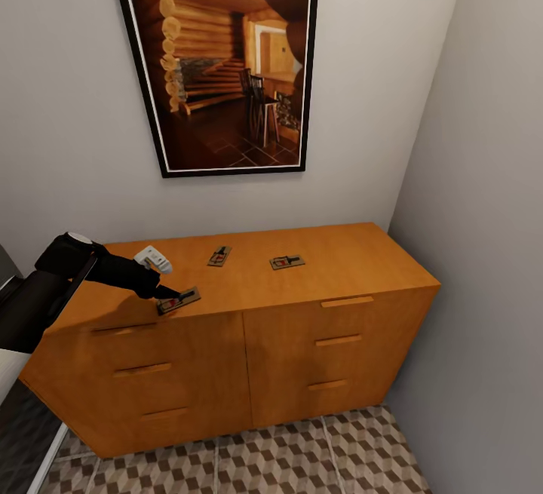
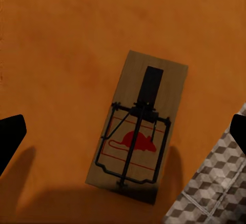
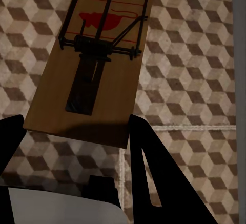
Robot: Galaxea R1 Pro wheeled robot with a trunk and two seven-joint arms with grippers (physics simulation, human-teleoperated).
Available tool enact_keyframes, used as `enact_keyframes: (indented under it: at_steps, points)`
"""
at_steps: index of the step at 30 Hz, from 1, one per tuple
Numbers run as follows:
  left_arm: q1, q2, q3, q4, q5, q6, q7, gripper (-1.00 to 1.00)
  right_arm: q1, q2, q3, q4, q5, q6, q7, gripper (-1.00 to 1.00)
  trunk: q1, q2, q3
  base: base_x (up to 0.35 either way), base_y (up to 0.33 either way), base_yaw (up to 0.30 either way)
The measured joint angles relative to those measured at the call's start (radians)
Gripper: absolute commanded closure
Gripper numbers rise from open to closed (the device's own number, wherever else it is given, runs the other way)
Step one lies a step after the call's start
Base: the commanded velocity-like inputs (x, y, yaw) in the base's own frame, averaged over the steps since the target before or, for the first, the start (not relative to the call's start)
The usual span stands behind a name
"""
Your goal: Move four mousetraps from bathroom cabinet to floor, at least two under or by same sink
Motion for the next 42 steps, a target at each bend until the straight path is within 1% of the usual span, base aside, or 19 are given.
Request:
enact_keyframes:
  at_steps: [8,12,15,17,19,20,22,24,27,28,30,31,33,36,42]
  points:
    - [0.000,0.000,0.000,-0.001,-0.005,0.000,0.000,-1.00,0.000,-0.001,-0.001,0.000,0.000,0.000,0.000,1.00,0.000,0.000,0.000,0.000,0.000,0.000]
    - [0.000,-0.001,-0.008,-0.003,-0.020,0.000,0.000,-1.00,0.000,-0.001,-0.001,0.000,0.000,0.000,0.000,1.00,0.000,0.000,0.000,0.000,0.000,0.000]
    - [0.000,-0.002,-0.023,-0.005,-0.042,0.000,0.000,-1.00,0.000,-0.001,-0.001,0.000,0.000,0.000,0.000,1.00,0.000,0.000,0.000,0.000,0.000,0.000]
    - [0.000,-0.003,-0.036,-0.009,-0.064,0.001,0.000,-1.00,0.000,-0.001,-0.001,0.000,0.000,0.000,0.000,1.00,0.000,0.000,0.000,0.000,0.000,0.000]
    - [0.000,-0.003,-0.042,-0.013,-0.080,0.001,0.000,-1.00,0.000,-0.002,-0.001,0.000,0.000,0.000,0.000,1.00,0.000,0.000,0.000,0.000,0.000,0.000]
    - [0.000,-0.005,-0.045,-0.019,-0.095,0.001,-0.001,-1.00,0.001,-0.002,-0.001,0.000,0.000,0.000,0.000,1.00,0.000,0.000,0.000,0.000,0.000,0.000]
    - [0.000,-0.006,-0.047,-0.027,-0.110,0.002,0.000,-1.00,0.000,-0.002,-0.001,-0.001,0.000,0.000,0.000,1.00,0.000,0.000,0.000,0.000,0.000,0.000]
    - [0.000,-0.008,-0.050,-0.038,-0.142,0.002,0.000,-1.00,0.000,-0.002,-0.001,0.000,0.000,0.000,0.000,1.00,0.000,0.000,0.000,0.000,0.000,0.000]
    - [0.000,-0.009,-0.051,-0.042,-0.174,0.003,0.000,-1.00,0.000,-0.002,-0.001,0.000,0.000,0.000,0.000,1.00,0.000,0.000,0.000,0.000,0.000,0.000]
    - [0.000,-0.010,-0.052,-0.044,-0.199,0.004,-0.001,-1.00,0.000,-0.001,-0.001,0.000,0.000,0.000,0.000,1.00,0.000,0.000,0.000,0.000,0.000,0.000]
    - [0.000,-0.012,-0.054,-0.048,-0.223,0.005,-0.001,-1.00,0.000,-0.001,-0.001,0.000,0.000,0.000,0.000,1.00,0.000,0.000,0.000,0.000,0.000,0.000]
    - [0.000,-0.015,-0.055,-0.052,-0.244,0.005,-0.002,-1.00,0.000,-0.001,-0.001,0.000,0.000,0.000,0.000,1.00,0.000,0.000,0.000,0.000,0.000,0.000]
    - [0.000,-0.019,-0.055,-0.061,-0.266,0.006,-0.003,-1.00,0.000,0.000,0.000,0.000,0.000,0.000,0.000,1.00,0.000,0.000,0.000,0.000,0.000,0.000]
    - [0.000,-0.023,-0.056,-0.075,-0.281,0.006,-0.004,-1.00,0.000,0.000,0.000,0.000,0.000,0.000,0.000,1.00,0.000,0.000,0.000,0.000,0.000,0.000]
    - [0.000,-0.032,-0.056,-0.084,-0.292,0.006,-0.004,-1.00,0.001,0.000,0.000,0.000,0.000,0.000,0.000,1.00,0.000,0.000,0.000,0.000,0.000,0.000]
